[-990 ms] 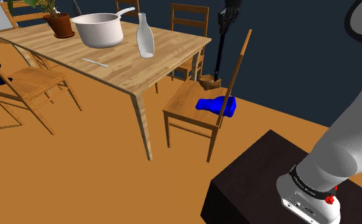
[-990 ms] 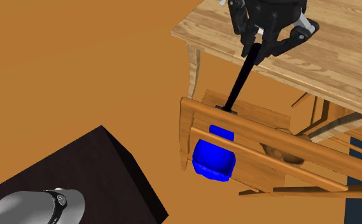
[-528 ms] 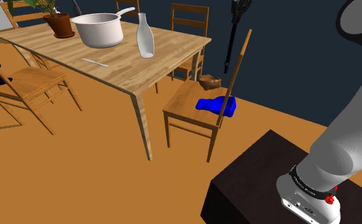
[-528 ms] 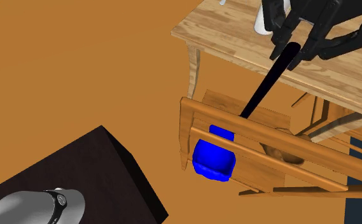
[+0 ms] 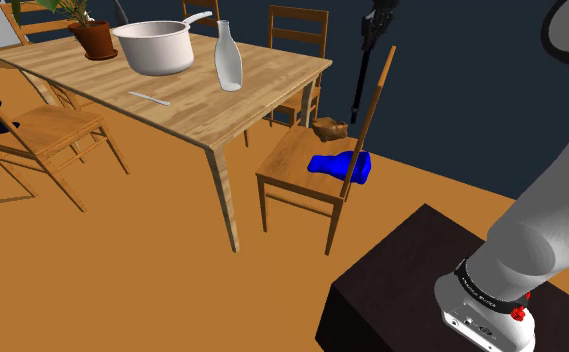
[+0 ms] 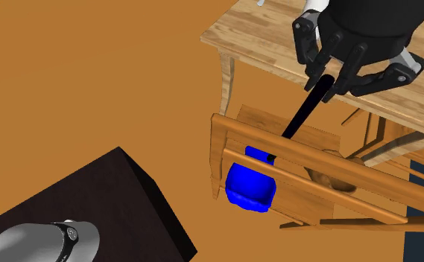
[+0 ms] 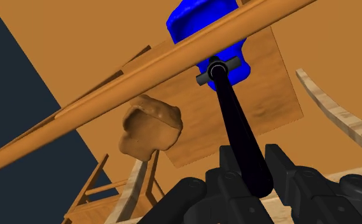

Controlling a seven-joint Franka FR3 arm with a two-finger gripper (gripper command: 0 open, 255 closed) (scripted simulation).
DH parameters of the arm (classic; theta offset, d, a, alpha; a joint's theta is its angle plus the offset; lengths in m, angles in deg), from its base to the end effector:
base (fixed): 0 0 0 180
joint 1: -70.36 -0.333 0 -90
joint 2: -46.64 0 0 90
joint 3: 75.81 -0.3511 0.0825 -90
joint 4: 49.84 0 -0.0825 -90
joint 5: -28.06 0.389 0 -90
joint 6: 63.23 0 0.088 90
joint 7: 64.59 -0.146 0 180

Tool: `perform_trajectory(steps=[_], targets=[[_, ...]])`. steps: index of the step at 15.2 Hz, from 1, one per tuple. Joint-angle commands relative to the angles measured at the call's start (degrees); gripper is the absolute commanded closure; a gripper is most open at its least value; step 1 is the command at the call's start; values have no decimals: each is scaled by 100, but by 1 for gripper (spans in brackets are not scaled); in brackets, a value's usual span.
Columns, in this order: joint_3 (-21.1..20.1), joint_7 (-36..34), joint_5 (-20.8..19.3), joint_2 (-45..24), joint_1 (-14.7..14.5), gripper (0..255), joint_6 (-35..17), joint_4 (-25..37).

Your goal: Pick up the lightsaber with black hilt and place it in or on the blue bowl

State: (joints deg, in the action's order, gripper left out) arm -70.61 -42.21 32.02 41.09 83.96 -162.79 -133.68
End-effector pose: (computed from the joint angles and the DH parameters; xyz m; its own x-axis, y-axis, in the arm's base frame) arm 0.5874 -0.1875 0.6334 0.9808 0.0583 0.1863 0.0572 -0.9983 0.0115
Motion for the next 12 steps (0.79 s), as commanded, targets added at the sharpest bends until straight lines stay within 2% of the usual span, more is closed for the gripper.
perform_trajectory(steps=[1,12], targets=[[-6,0,-3,37,-8,255,-184,-216],[-14,40,-2,166,-22,255,-1071,-1233]])
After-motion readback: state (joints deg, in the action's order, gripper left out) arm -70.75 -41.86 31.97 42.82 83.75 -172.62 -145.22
